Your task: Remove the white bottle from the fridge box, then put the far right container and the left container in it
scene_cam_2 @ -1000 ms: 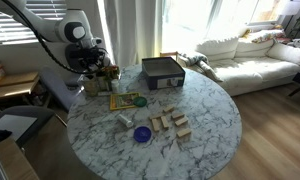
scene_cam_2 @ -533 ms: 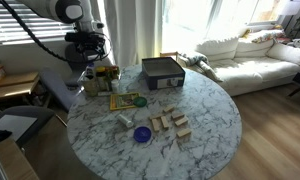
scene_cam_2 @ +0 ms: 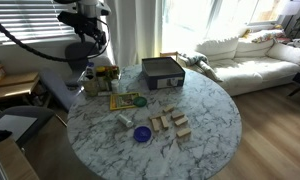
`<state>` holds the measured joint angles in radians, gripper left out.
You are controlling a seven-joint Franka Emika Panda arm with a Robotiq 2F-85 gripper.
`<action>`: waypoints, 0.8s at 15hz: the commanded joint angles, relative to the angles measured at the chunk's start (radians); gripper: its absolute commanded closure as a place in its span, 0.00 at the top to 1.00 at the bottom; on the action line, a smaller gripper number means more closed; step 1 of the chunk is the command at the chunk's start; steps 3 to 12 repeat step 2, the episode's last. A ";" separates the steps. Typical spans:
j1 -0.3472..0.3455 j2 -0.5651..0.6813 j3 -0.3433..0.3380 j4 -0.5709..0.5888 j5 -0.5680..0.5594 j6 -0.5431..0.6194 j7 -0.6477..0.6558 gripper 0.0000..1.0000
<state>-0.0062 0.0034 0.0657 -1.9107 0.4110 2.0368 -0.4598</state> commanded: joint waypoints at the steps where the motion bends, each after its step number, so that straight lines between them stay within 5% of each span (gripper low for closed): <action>1: 0.013 -0.001 -0.015 0.003 -0.001 -0.002 0.001 1.00; 12: 0.016 0.001 -0.014 0.003 -0.001 -0.002 0.001 1.00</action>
